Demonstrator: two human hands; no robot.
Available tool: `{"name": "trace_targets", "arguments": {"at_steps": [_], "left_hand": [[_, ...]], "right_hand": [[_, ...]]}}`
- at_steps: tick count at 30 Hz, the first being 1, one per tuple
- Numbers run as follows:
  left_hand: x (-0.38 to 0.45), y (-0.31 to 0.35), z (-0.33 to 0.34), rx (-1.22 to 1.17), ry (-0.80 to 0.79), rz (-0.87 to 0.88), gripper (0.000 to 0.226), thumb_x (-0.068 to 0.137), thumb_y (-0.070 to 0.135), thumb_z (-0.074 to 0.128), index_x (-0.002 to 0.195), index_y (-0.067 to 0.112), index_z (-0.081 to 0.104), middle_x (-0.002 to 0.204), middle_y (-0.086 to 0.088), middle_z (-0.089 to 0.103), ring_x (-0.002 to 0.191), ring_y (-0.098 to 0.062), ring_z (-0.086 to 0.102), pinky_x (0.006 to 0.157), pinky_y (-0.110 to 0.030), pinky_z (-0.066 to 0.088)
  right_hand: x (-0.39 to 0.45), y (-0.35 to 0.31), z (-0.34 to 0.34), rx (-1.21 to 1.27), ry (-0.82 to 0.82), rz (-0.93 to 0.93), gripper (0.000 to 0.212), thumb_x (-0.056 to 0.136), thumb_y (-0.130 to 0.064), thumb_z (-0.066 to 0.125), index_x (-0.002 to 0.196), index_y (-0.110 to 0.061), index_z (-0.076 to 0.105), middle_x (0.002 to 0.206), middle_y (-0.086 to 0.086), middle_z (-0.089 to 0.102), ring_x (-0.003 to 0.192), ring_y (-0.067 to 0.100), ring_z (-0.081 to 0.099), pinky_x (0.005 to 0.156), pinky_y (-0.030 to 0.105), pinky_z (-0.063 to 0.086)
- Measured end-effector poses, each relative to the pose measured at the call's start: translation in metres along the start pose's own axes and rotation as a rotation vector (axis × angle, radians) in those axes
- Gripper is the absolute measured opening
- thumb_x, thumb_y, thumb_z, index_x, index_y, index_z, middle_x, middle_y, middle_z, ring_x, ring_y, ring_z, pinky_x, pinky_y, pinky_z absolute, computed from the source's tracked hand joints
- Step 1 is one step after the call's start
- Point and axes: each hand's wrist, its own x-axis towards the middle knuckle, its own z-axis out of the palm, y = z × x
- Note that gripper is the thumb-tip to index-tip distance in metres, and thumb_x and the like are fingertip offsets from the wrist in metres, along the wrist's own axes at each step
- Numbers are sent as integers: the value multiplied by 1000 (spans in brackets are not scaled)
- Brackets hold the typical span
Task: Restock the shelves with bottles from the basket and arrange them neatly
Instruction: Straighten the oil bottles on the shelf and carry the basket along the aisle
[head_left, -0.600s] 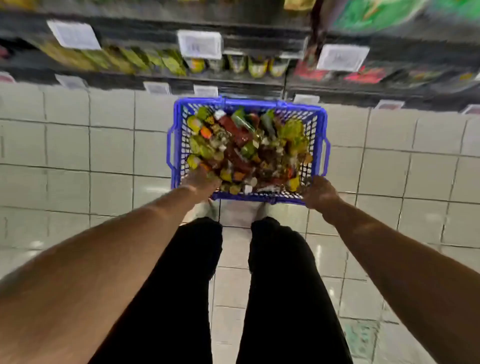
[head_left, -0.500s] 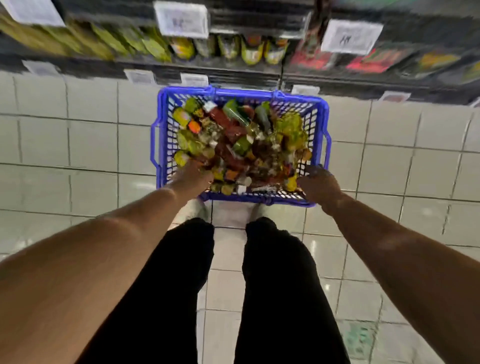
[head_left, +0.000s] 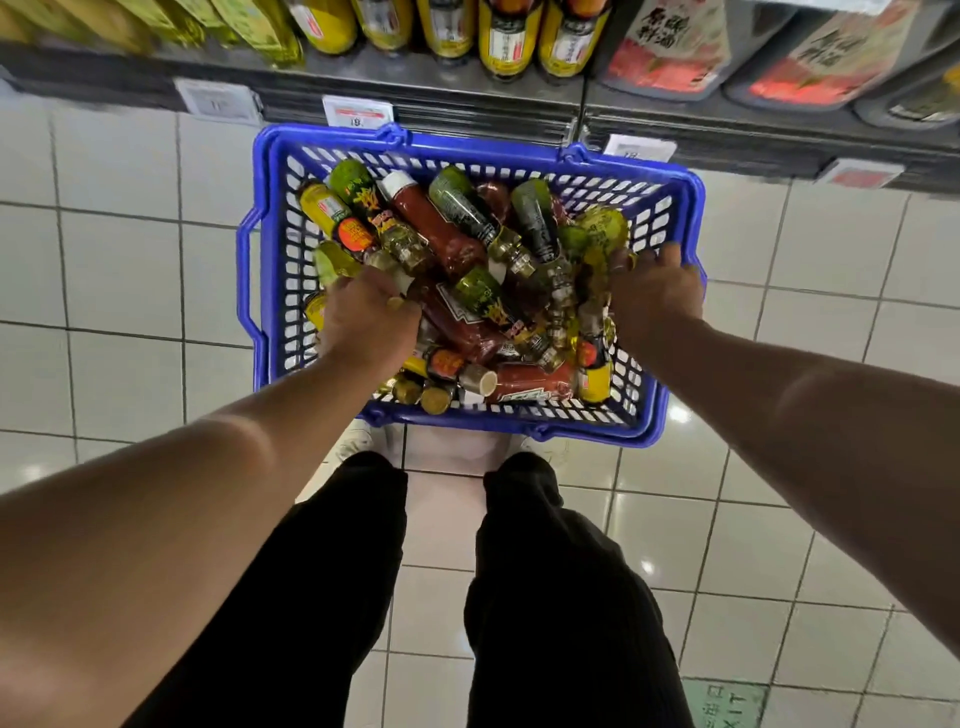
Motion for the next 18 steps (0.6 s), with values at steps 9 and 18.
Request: {"name": "trace_targets", "arguments": {"at_steps": [9, 18], "left_hand": [[-48, 13, 1, -90, -113, 128, 29, 87, 22, 66, 115, 21, 59, 107, 3, 60, 96, -11, 58, 73, -25, 45], [-102, 33, -6, -102, -250, 390, 116, 69, 32, 88, 159, 35, 15, 164, -2, 21, 148, -25, 25, 117, -44, 30]], "right_hand": [[-23, 34, -55, 371, 134, -93, 22, 84, 3, 55, 103, -2, 64, 94, 30, 66, 78, 47, 64, 66, 40, 45], [-131, 27, -147, 531, 164, -322, 15, 84, -19, 72, 86, -3, 72, 62, 10, 61, 54, 30, 50, 51, 22, 37]]}}
